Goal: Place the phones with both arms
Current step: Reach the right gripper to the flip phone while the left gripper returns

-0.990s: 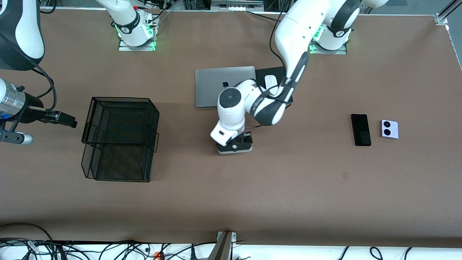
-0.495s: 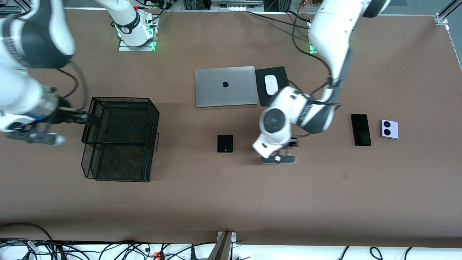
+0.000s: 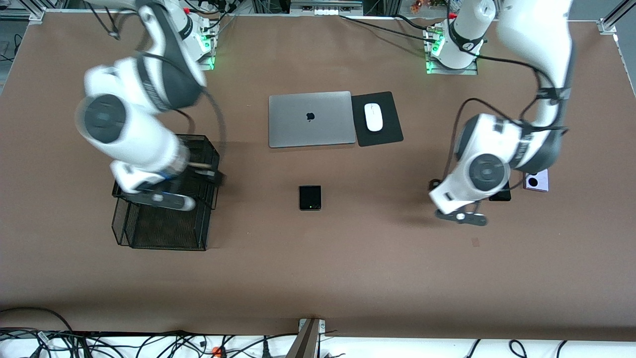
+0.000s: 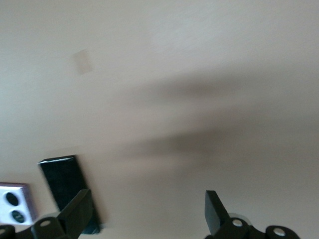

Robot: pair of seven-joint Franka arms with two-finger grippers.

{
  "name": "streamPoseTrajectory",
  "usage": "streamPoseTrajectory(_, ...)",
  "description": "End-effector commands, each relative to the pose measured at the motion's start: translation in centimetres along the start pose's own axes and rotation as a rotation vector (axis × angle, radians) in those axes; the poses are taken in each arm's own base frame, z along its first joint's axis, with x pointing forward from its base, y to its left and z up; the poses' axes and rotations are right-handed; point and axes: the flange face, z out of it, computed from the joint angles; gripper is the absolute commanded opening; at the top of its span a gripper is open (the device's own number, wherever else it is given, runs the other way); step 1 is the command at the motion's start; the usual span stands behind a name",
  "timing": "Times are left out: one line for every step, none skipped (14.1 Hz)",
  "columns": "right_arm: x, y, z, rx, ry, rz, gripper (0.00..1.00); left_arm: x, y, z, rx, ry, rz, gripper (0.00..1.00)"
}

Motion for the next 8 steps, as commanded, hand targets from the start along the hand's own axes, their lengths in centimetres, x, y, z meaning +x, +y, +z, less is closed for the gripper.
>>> streamPoseTrajectory(-1.4,-7.3,4.9,0.062,0.043,0.005,1.00,-3.6,-4.0,0.5,0.010,0.048,0.050,1.00)
streamPoseTrajectory(-1.9,-9.2,7.1,0.087,0.058,0.003,1.00,-5.0,-5.5,1.4,0.000,0.088,0.044,1.00)
streamPoseTrajectory(-2.9,-11.3,9.6,0.112,0.066,0.004,1.00,-6.1,-7.4,2.4,-0.010,0.123,0.025,1.00)
streamPoseTrajectory(-3.8,-13.1,12.0,0.135,0.078,0.017,1.00,-7.1,-9.1,3.3,-0.016,0.142,0.022,1.00)
streamPoseTrajectory(-4.7,-14.5,13.9,0.142,0.086,0.021,1.00,-7.9,-10.5,4.5,-0.020,0.153,0.038,1.00)
streamPoseTrajectory(-5.7,-15.6,15.8,0.135,0.086,0.017,1.00,-8.8,-12.1,5.3,-0.023,0.169,0.043,1.00)
streamPoseTrajectory(-6.7,-16.5,17.3,0.124,0.086,-0.004,1.00,-9.7,-13.5,6.3,-0.028,0.181,0.024,1.00)
streamPoseTrajectory(-7.6,-17.3,18.6,0.115,0.088,-0.025,1.00,-10.3,-14.7,7.1,-0.034,0.183,-0.001,1.00)
